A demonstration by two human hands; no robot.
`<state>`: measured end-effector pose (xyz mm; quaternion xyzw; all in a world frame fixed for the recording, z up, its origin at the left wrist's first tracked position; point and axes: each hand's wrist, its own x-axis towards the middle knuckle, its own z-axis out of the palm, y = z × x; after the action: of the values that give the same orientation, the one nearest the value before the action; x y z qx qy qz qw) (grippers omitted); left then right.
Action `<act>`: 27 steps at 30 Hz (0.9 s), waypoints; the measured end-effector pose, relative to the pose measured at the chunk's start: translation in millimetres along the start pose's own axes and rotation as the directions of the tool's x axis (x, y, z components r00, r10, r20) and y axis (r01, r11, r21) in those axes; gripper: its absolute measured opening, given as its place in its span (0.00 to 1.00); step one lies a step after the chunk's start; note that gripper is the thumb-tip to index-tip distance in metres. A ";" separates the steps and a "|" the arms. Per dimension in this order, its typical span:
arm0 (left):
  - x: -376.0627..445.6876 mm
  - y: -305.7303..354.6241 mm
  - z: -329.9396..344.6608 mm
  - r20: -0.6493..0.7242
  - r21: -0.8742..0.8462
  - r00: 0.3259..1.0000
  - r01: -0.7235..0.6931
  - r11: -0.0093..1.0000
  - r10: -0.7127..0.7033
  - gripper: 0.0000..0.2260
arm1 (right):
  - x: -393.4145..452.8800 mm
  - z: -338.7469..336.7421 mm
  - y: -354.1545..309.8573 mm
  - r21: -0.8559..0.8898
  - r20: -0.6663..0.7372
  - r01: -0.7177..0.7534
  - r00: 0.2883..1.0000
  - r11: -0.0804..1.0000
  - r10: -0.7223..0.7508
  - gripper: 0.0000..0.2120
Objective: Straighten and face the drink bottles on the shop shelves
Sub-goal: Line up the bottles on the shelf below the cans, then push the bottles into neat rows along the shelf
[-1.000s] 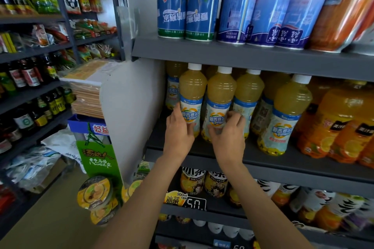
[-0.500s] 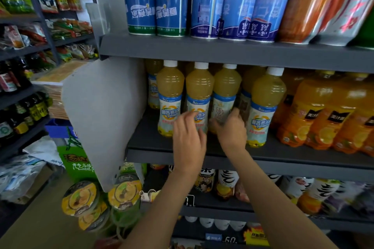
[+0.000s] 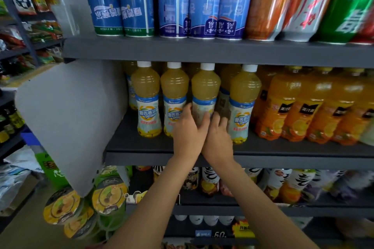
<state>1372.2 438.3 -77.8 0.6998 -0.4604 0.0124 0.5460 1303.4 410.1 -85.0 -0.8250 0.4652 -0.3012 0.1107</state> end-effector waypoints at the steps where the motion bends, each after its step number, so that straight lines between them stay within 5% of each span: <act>1: 1.5 1.0 2.9 0.021 -0.013 1.000 0.020 1.000 -0.020 0.25 | -1.9 -1.0 4.8 0.051 0.005 0.029 1.000 0.998 -0.029 0.26; 6: 4.7 0.9 17.8 0.018 0.018 0.994 0.110 0.994 -0.110 0.31 | -9.3 -26.4 33.0 0.239 -0.314 0.061 0.949 0.969 0.018 0.10; 8: 3.0 -0.4 21.0 -0.038 0.021 0.995 0.093 0.995 -0.092 0.30 | -7.2 -42.7 39.7 0.310 -0.431 0.010 0.893 0.951 0.132 0.15; 11: -0.4 2.0 22.6 -0.060 0.083 0.997 0.057 0.995 -0.052 0.27 | 6.1 -50.6 53.3 0.223 -0.238 -0.244 0.925 0.944 0.296 0.33; 14: -1.2 4.6 18.3 -0.036 0.198 0.999 0.025 0.980 -0.018 0.27 | 14.6 -40.9 61.6 0.142 -0.032 -0.259 0.964 0.955 0.266 0.30; 19: 8.2 6.4 6.8 0.075 0.320 0.997 -0.015 0.947 -0.009 0.28 | 19.0 -39.5 58.8 0.194 0.003 -0.240 0.970 0.951 0.244 0.28; 27: 5.5 4.4 14.9 0.095 0.262 0.995 0.002 0.965 -0.028 0.34 | 13.0 -29.2 45.0 0.161 -0.066 -0.268 0.957 0.950 0.281 0.28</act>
<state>1365.2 423.4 -77.6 0.7690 -0.4755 0.0347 0.4258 1259.3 377.7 -77.5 -0.7275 0.5558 -0.3531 0.1925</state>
